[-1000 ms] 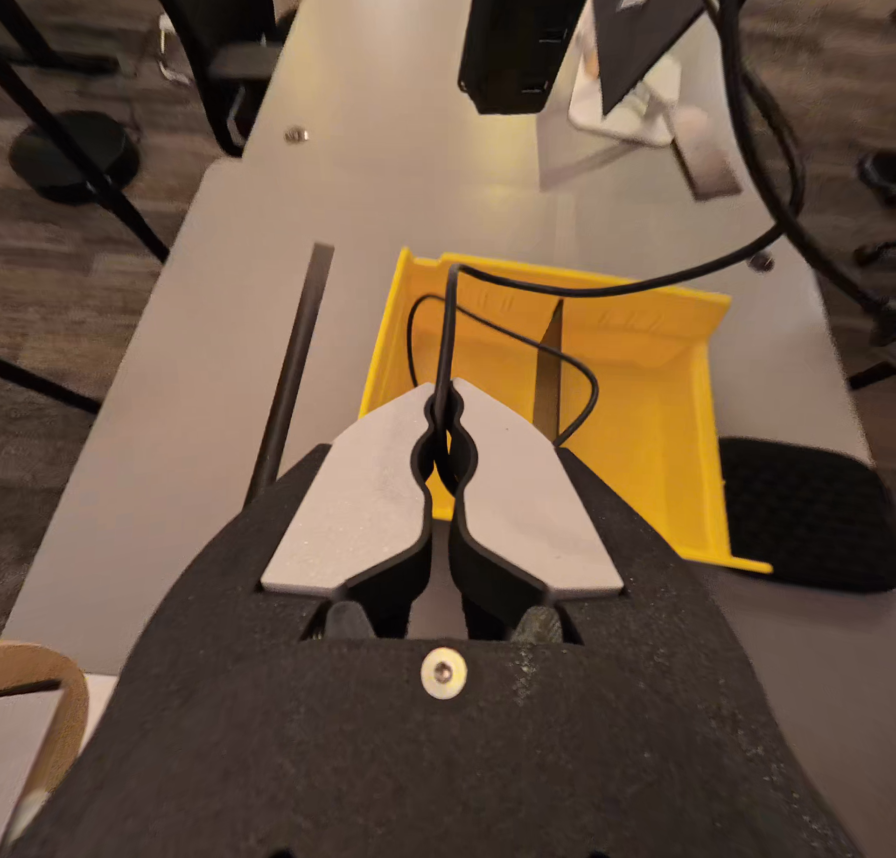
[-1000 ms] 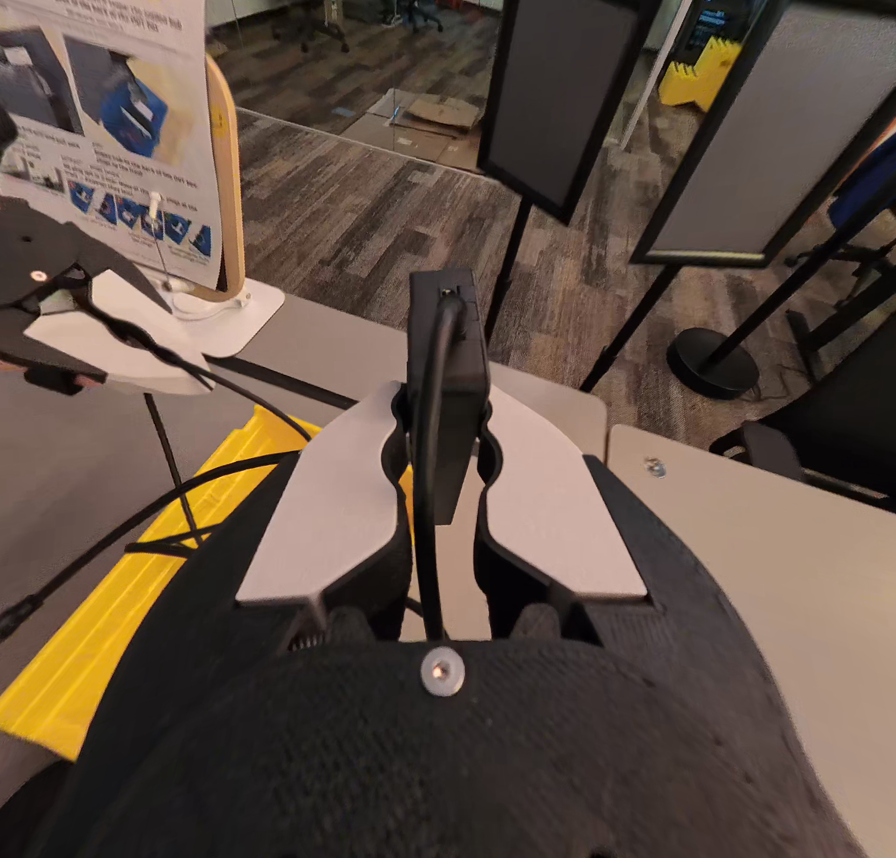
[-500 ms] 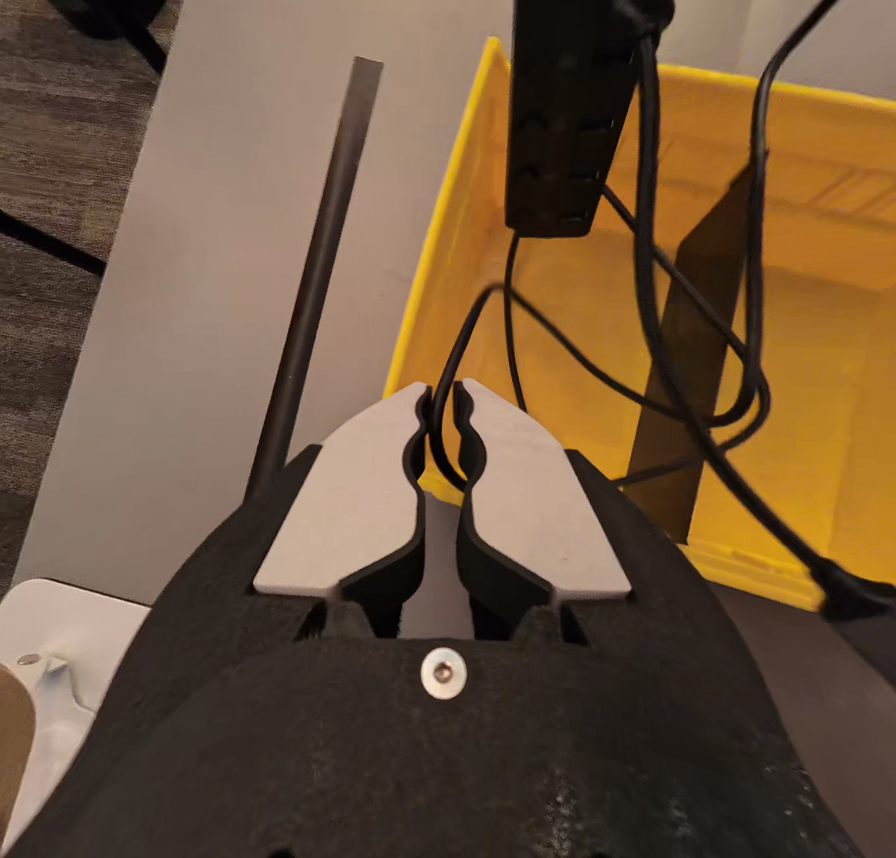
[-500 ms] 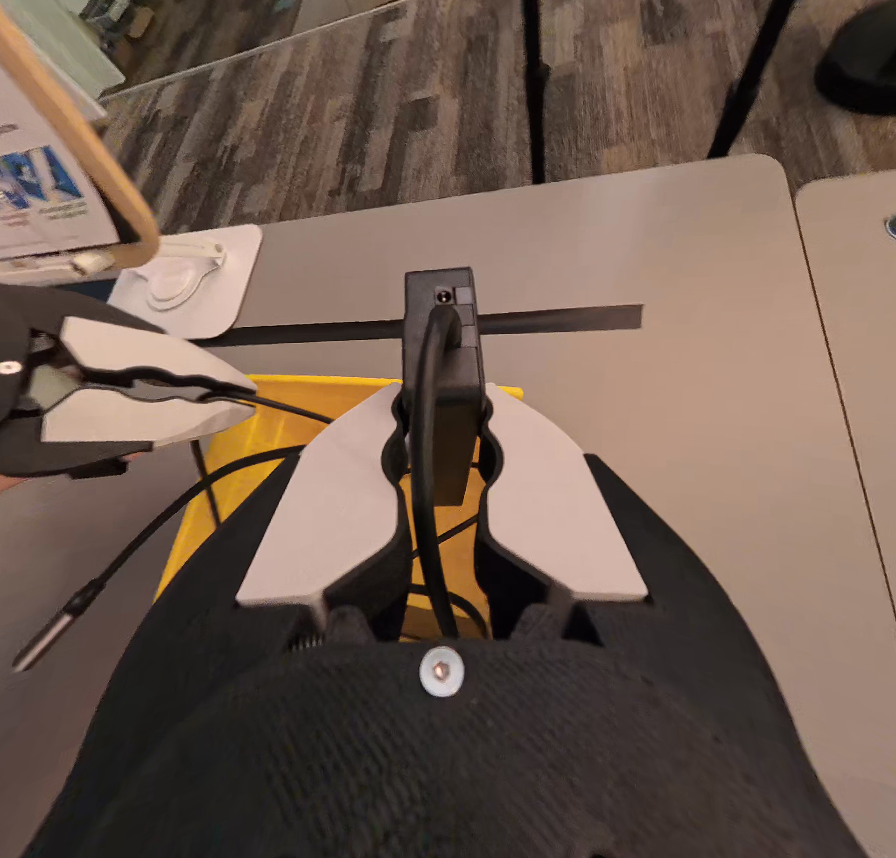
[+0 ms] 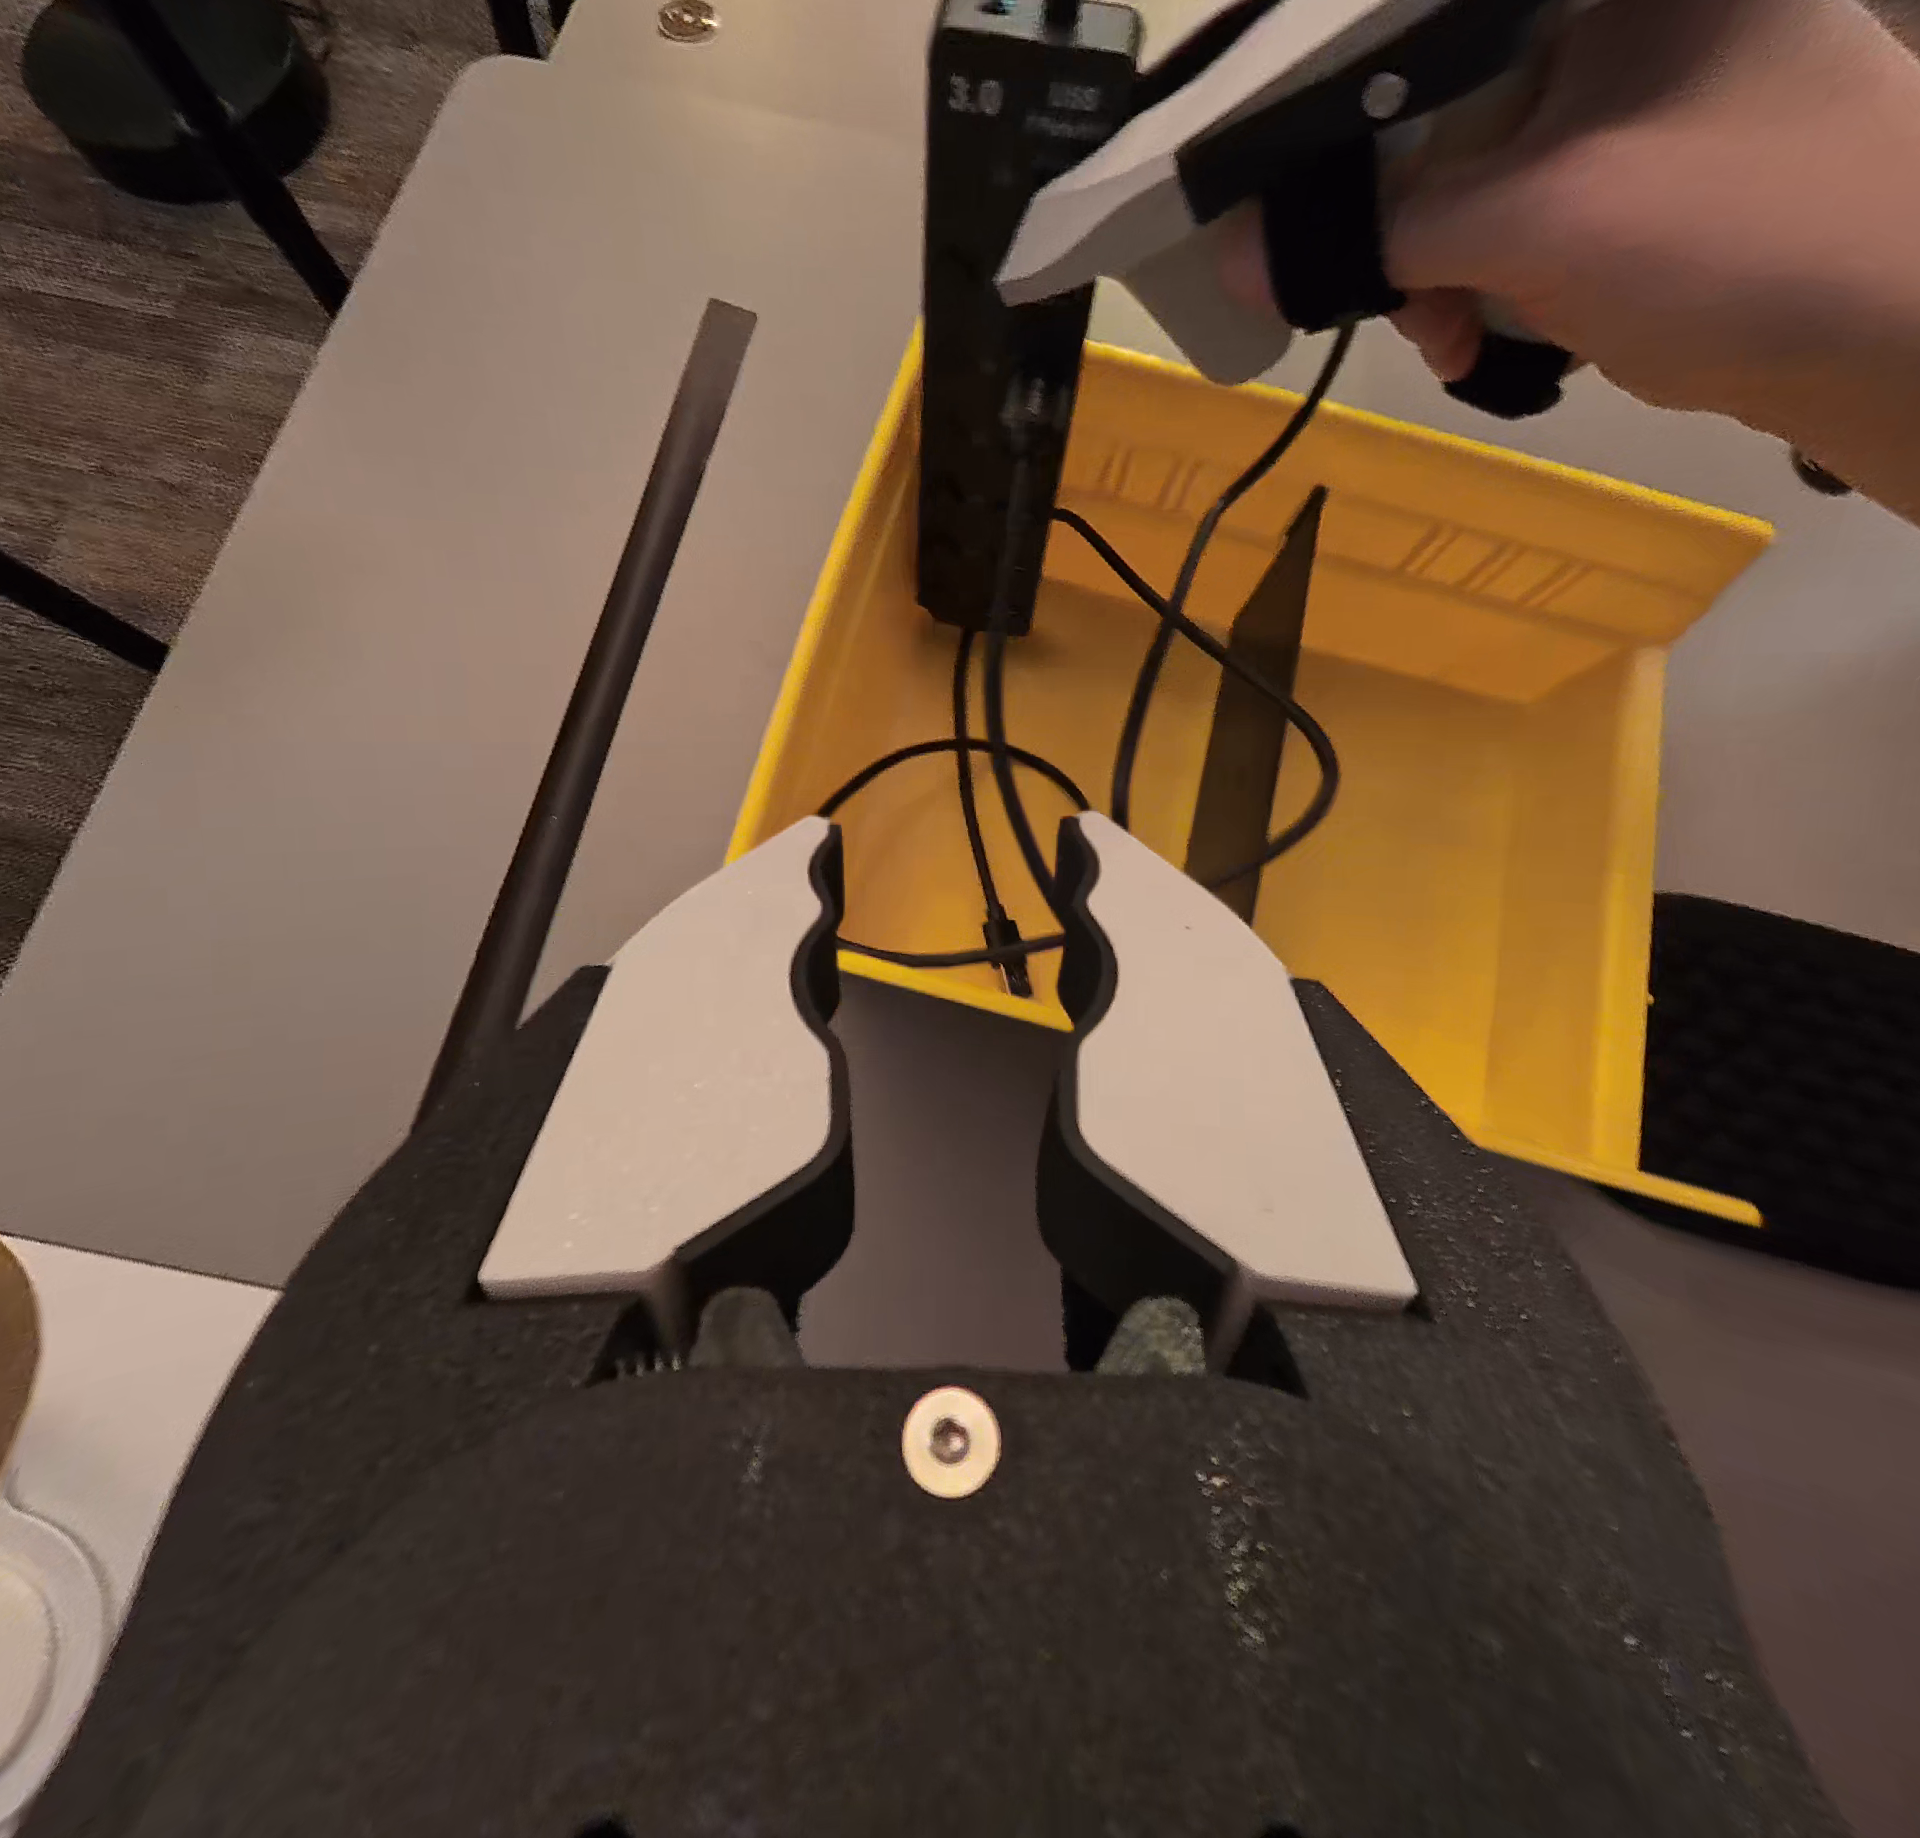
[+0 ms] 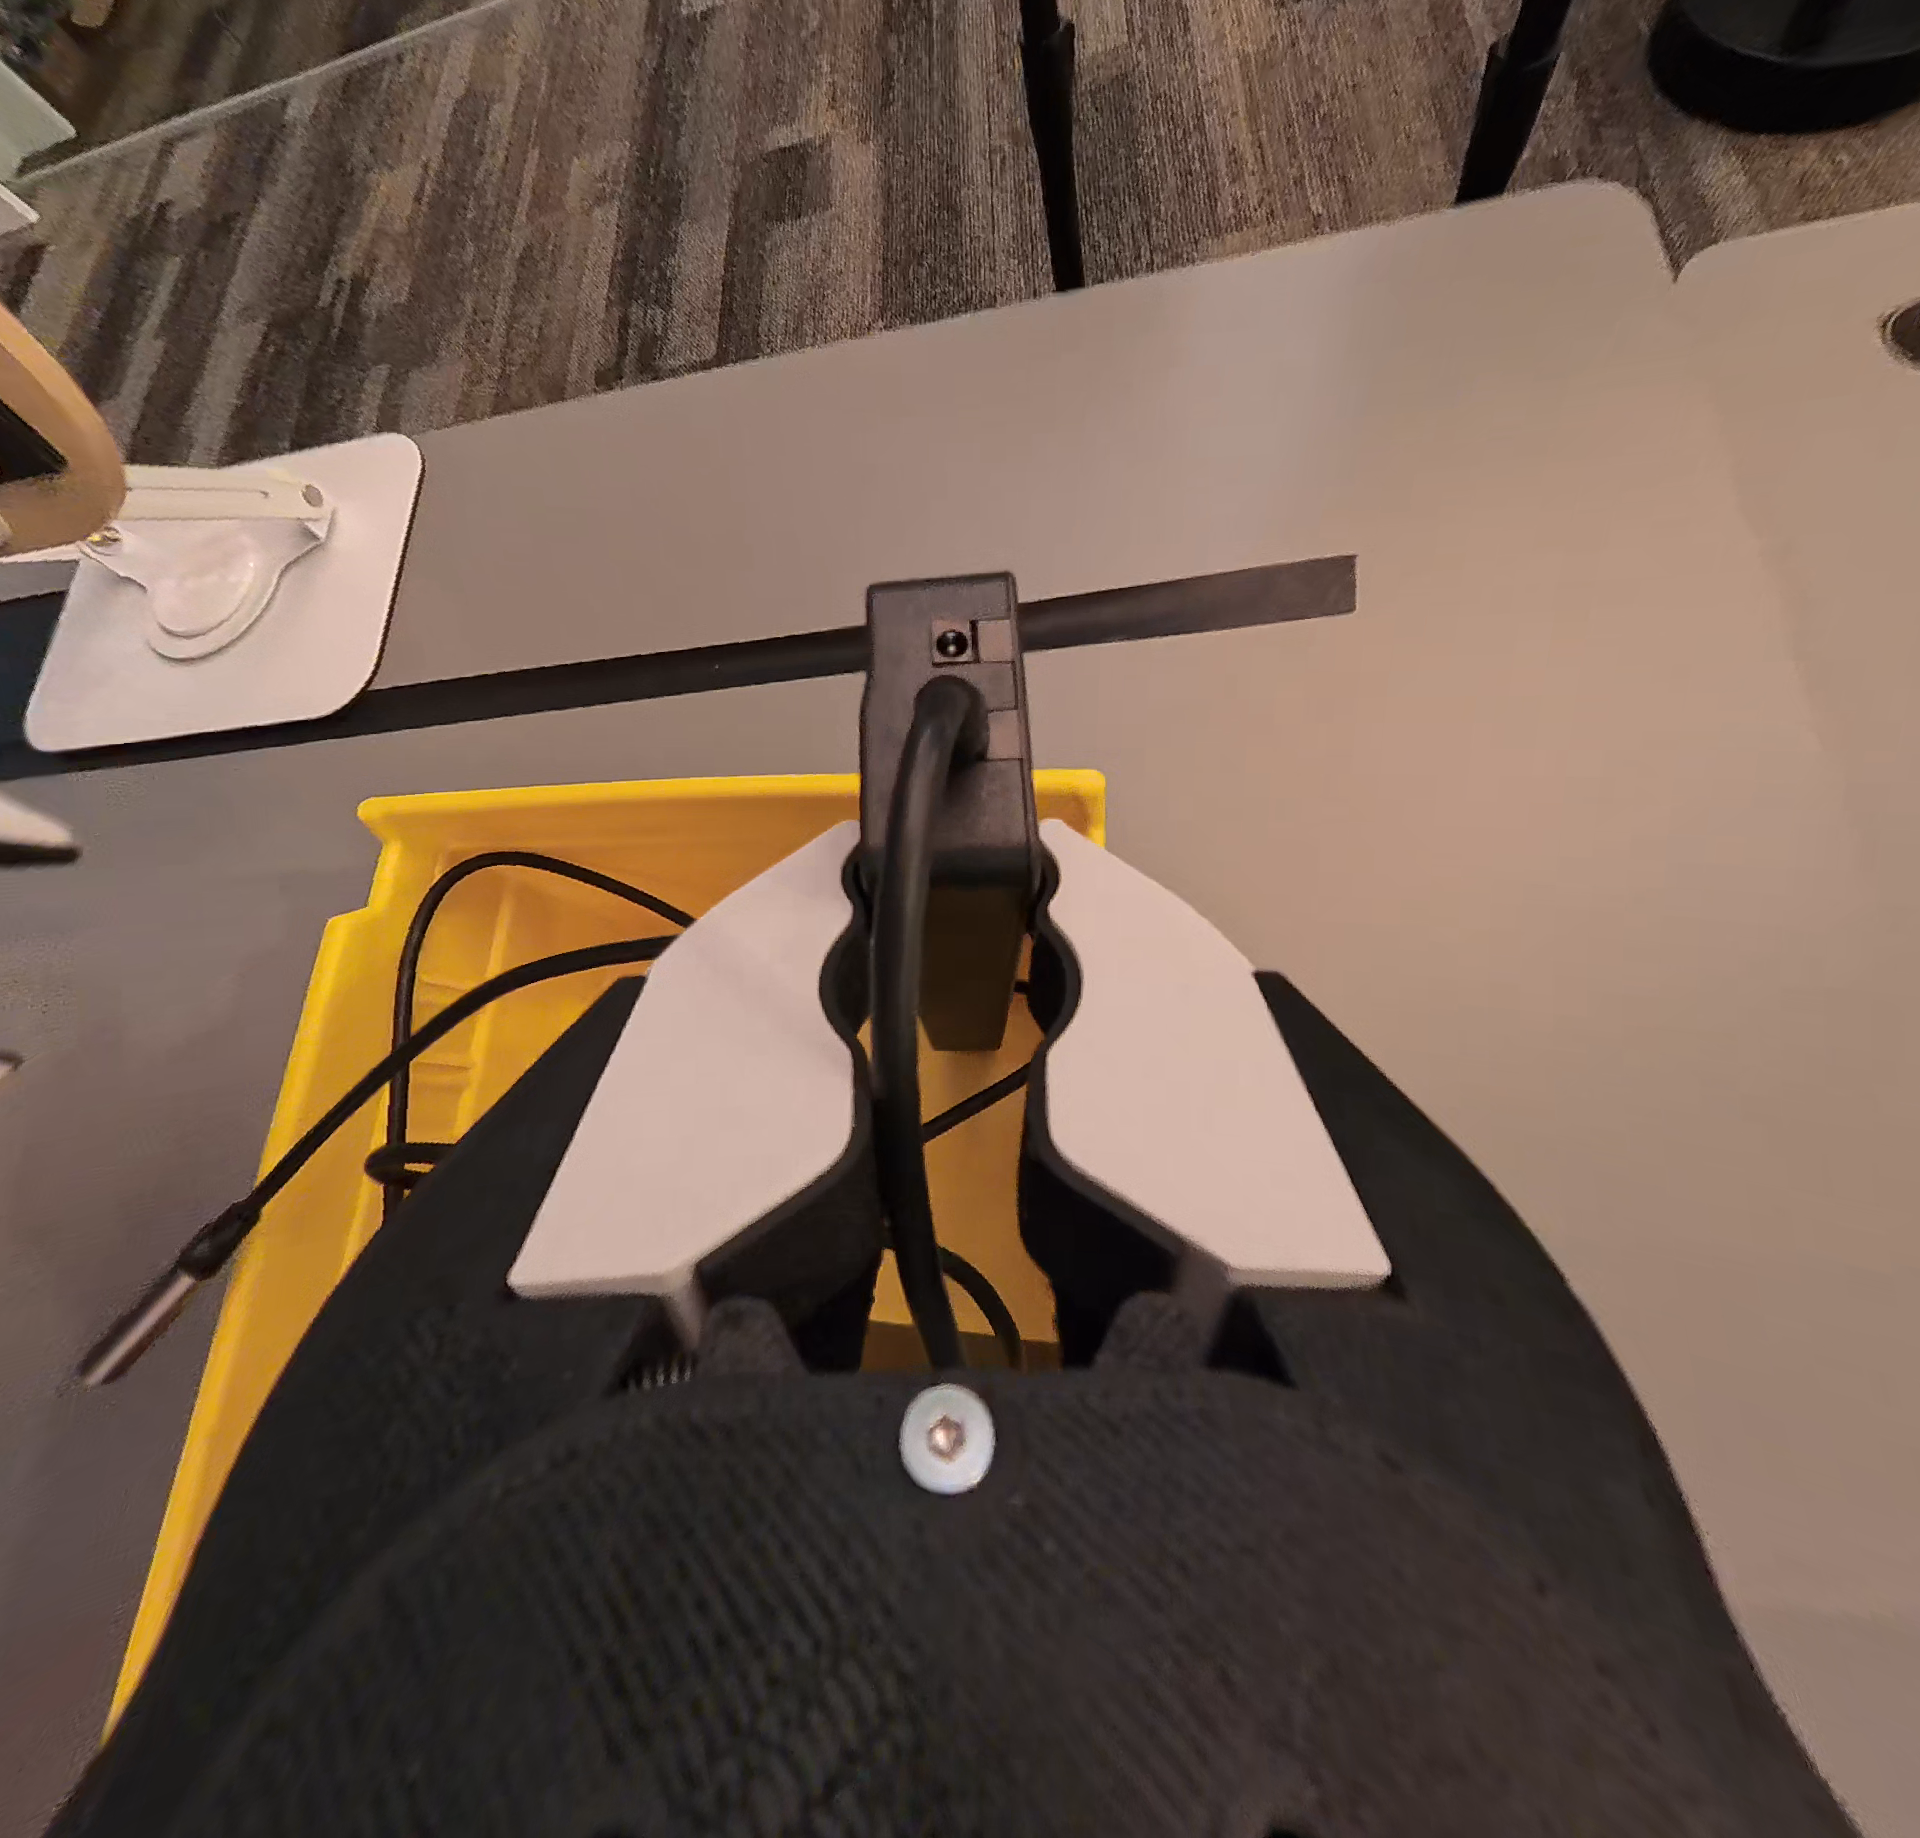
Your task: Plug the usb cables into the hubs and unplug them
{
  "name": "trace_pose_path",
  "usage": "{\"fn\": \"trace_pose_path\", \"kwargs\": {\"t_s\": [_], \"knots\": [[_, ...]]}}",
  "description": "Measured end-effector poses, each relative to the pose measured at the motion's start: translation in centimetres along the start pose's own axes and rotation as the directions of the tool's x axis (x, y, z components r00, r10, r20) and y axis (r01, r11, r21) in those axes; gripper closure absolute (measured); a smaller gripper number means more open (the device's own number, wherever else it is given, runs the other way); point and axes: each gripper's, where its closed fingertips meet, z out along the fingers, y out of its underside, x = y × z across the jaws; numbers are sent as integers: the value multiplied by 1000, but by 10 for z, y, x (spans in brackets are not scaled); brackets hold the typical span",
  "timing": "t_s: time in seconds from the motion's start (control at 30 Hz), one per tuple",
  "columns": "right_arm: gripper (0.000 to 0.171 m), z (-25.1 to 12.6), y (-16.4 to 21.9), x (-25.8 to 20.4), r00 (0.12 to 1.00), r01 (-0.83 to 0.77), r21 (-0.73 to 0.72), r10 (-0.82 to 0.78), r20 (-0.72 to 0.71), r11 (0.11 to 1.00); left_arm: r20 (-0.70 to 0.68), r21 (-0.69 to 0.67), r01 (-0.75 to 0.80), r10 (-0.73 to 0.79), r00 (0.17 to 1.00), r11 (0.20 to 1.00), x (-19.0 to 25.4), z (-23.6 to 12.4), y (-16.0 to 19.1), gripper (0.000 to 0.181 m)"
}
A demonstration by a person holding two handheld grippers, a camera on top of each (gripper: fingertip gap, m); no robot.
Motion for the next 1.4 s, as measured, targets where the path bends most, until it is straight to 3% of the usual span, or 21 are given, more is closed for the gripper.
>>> {"fn": "trace_pose_path", "kwargs": {"t_s": [0.2,0.37,0.5,0.77,1.13,1.4], "knots": [[144,4,3,-2,999,35,-11,-35,-17,999,0,54,0,0,1000,999,20,-16,12,143],[143,1,5,2,998,3,2,-4,69,1000,-25,147,37,-33,999,988,35,-42,16,143],[142,-4,5,4,985,63,35,-67,159,997,-11,208,68,-67,998,976,41,-68,28,143],[137,-6,7,18,976,86,27,-90,197,996,-72,376,182,-167,983,908,67,-115,63,148],[119,-29,-8,15,955,64,90,-87,285,994,-35,370,199,-200,979,907,91,-136,104,148],[123,-42,8,17,951,180,29,-182,250,983,-54,375,209,-203,978,903,108,-142,118,148]]}}
